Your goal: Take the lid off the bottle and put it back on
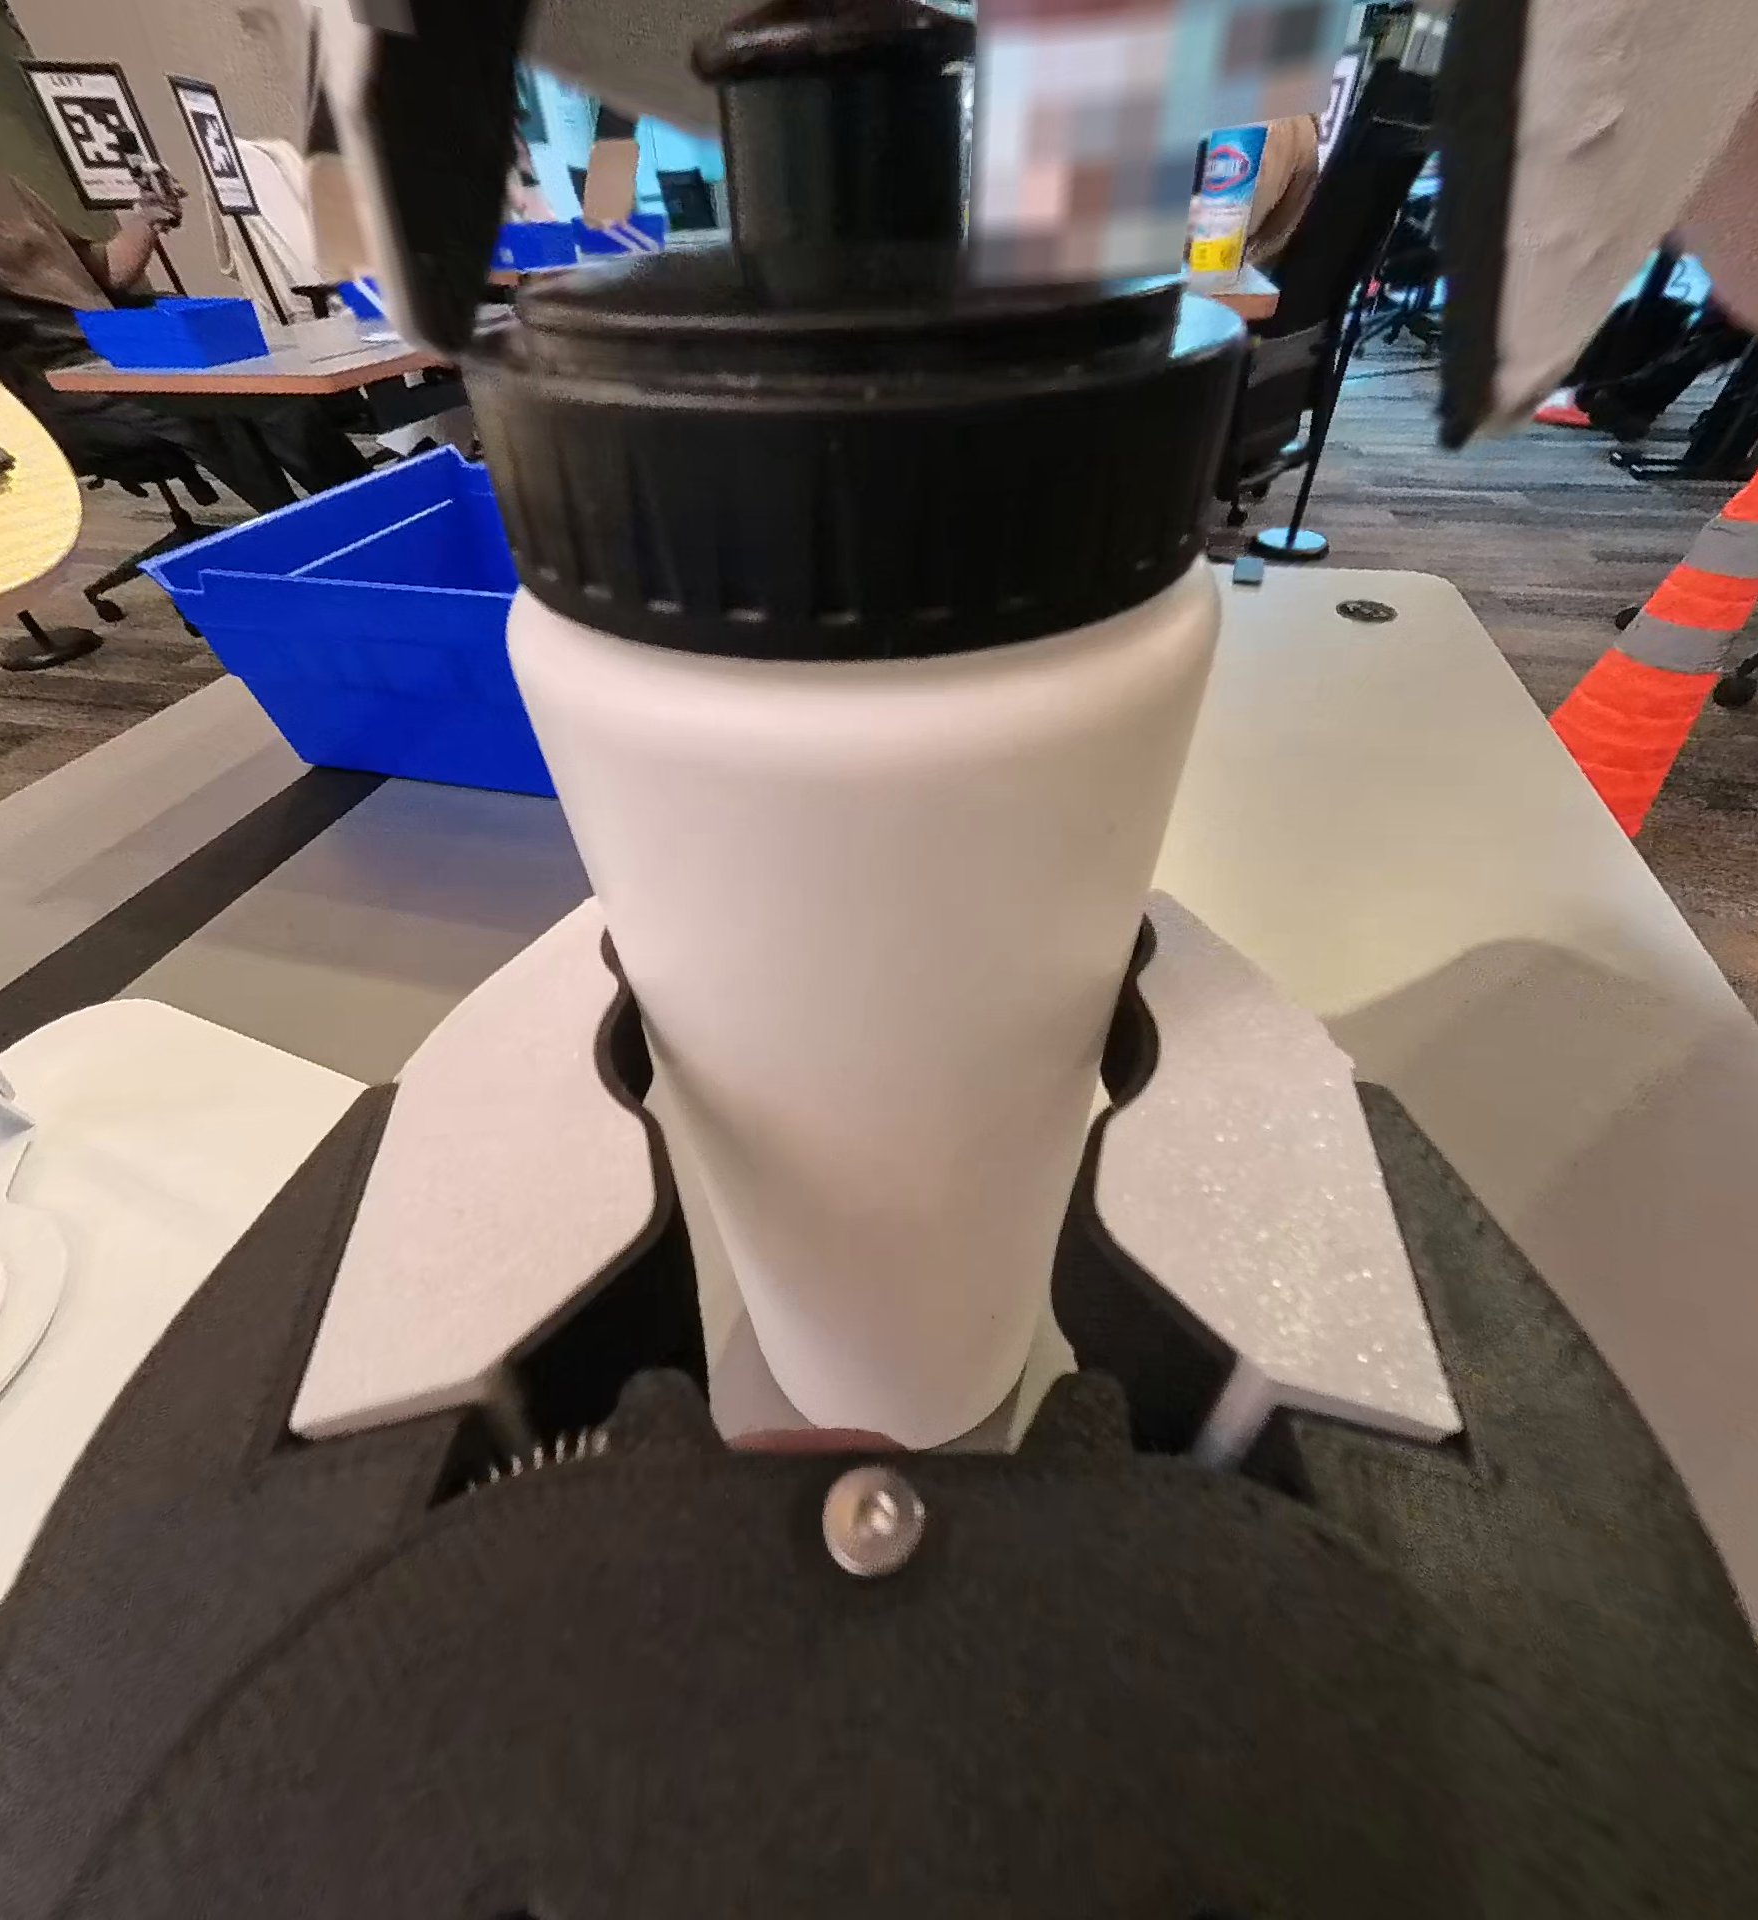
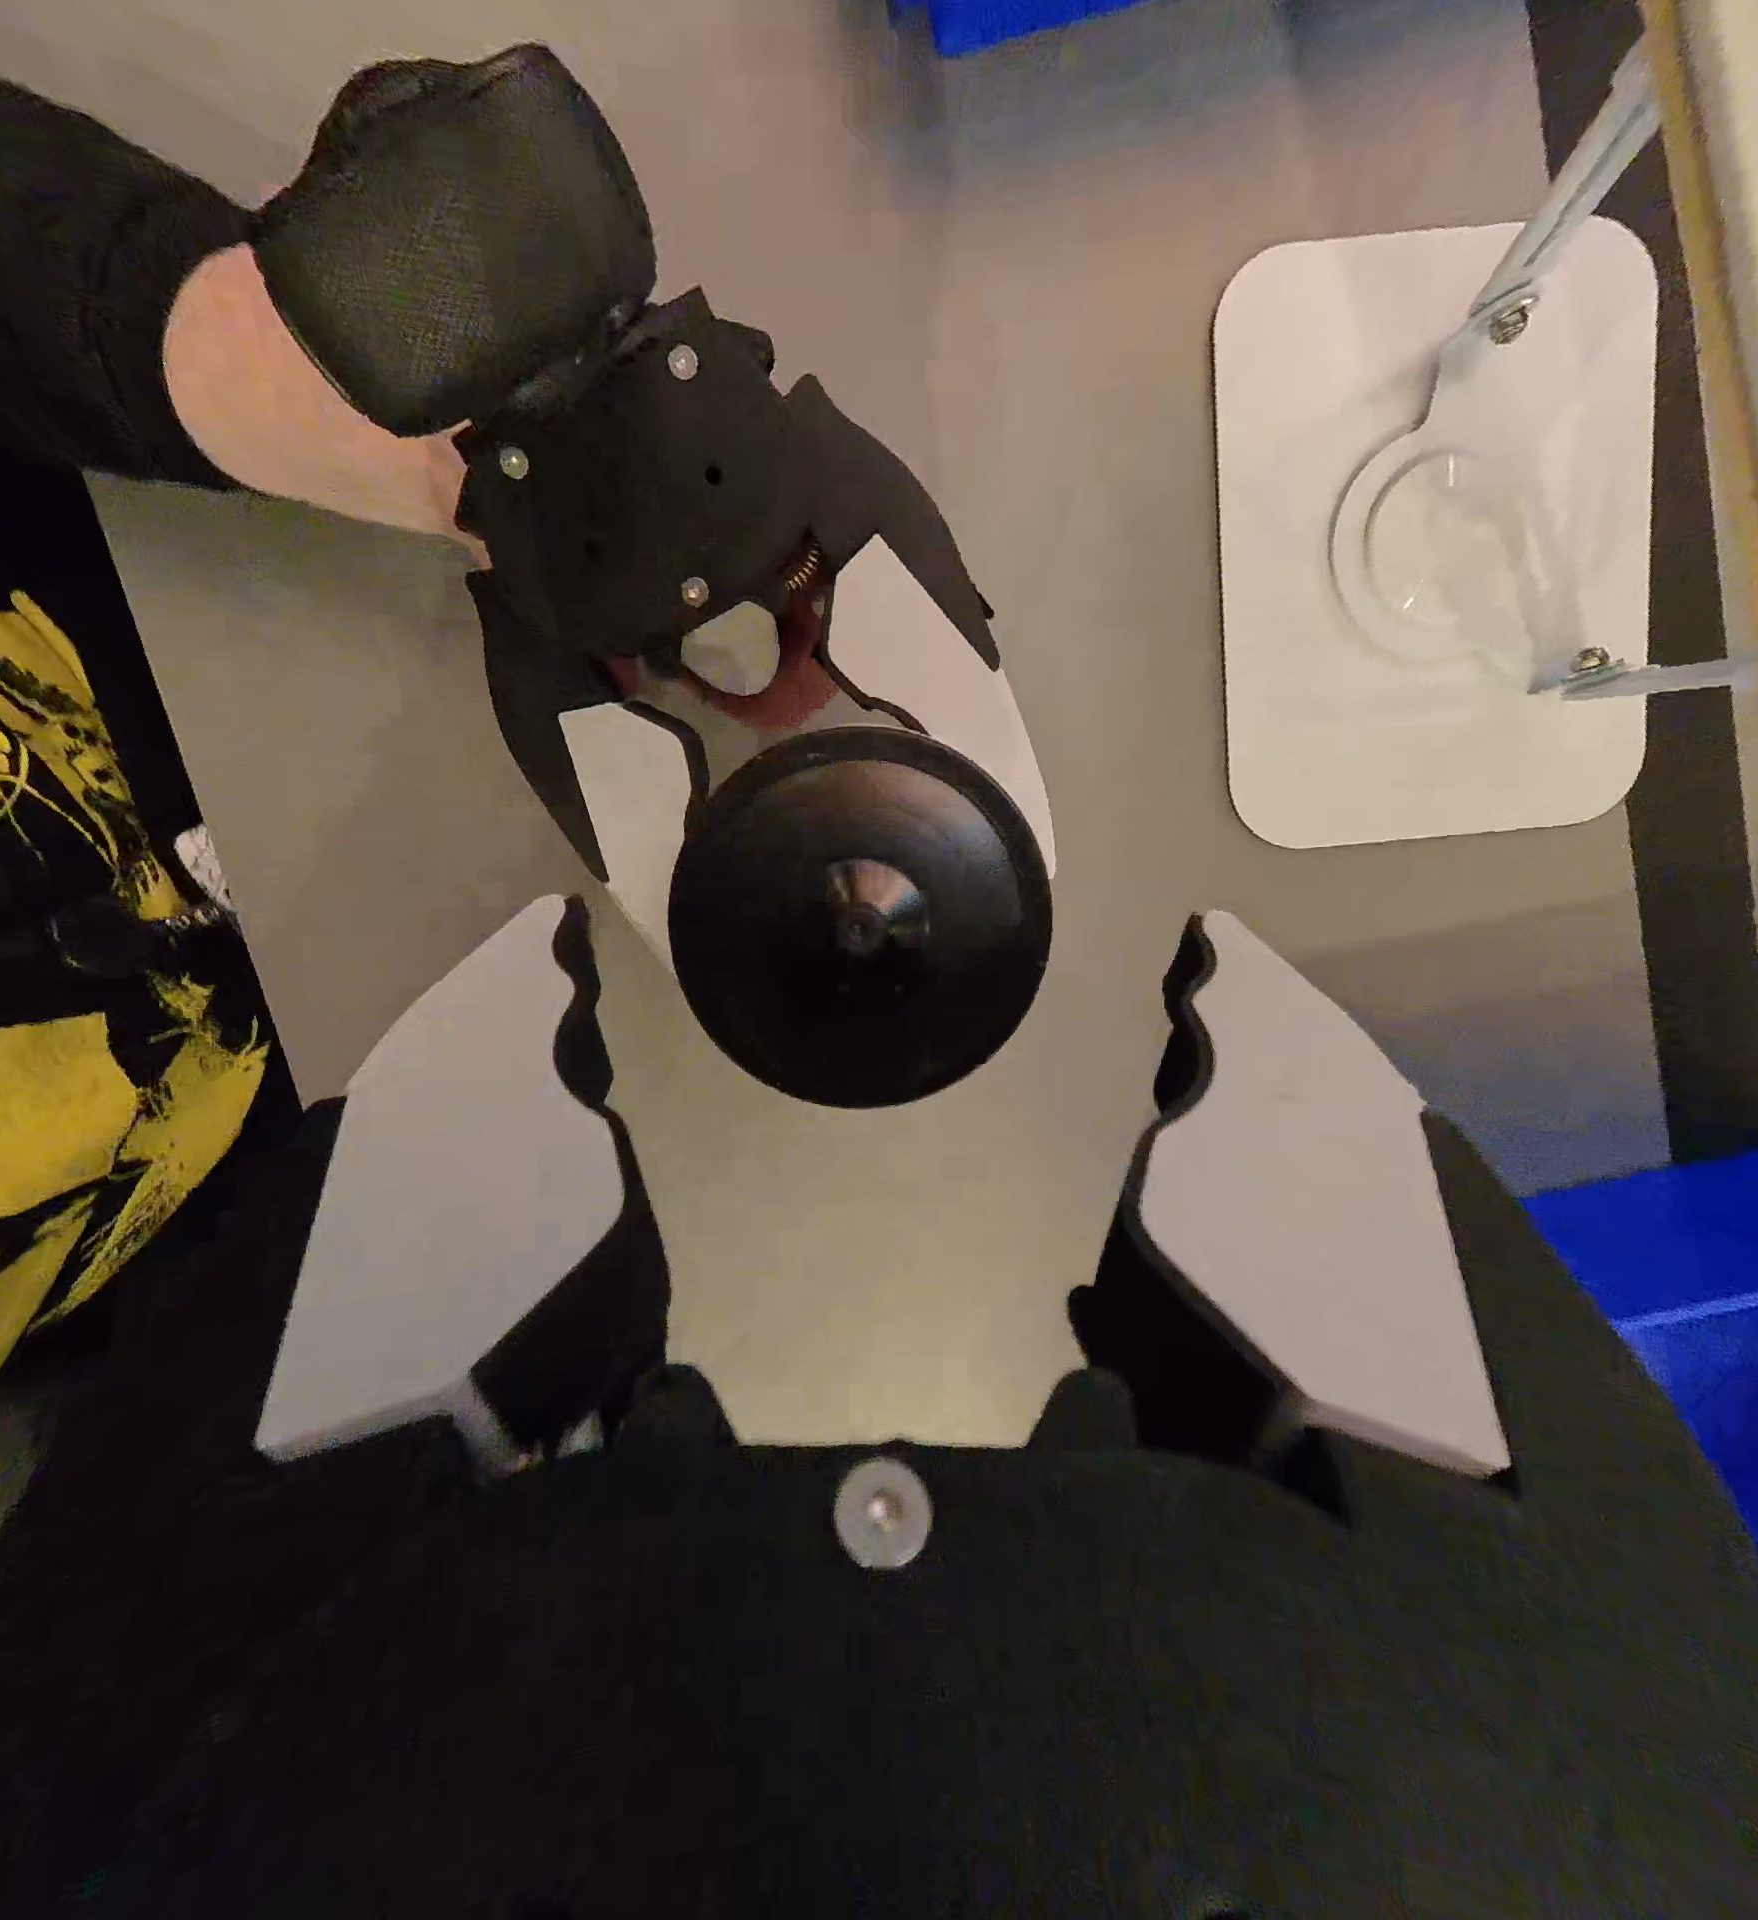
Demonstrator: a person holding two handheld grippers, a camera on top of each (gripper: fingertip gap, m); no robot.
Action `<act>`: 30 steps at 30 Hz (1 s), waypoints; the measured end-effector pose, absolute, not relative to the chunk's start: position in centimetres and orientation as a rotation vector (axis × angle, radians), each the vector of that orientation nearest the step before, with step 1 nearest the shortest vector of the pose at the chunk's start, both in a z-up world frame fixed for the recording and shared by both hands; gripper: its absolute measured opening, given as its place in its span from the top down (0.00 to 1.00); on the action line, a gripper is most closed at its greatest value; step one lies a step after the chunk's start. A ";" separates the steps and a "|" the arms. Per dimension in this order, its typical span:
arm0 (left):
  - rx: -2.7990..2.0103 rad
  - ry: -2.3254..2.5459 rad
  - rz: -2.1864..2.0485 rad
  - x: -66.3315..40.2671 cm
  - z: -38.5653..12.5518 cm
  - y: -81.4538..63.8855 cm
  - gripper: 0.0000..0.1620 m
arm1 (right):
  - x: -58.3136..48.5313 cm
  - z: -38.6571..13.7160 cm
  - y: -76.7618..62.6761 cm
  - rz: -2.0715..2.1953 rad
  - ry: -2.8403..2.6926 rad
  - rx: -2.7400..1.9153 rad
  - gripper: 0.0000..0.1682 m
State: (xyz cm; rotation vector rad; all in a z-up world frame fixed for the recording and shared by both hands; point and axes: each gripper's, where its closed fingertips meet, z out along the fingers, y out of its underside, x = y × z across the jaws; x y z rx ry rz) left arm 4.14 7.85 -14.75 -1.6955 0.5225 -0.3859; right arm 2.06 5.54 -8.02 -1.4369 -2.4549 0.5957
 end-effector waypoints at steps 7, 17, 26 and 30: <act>-1.730 0.513 -0.367 4.1 -16.1 8.3 0.47 | 2.2 -11.2 4.3 1.053 -2.202 -1.368 0.39; -1.716 0.491 -0.361 3.8 -16.0 8.5 0.47 | -0.9 -12.6 3.6 1.450 -1.812 -1.205 0.37; -1.702 0.478 -0.376 3.9 -16.3 8.5 0.47 | -0.6 -12.0 4.2 1.500 -1.727 -1.209 0.39; -1.631 0.442 -0.349 3.1 -15.0 8.2 0.50 | 1.0 -7.7 7.4 1.532 -1.604 -1.270 0.39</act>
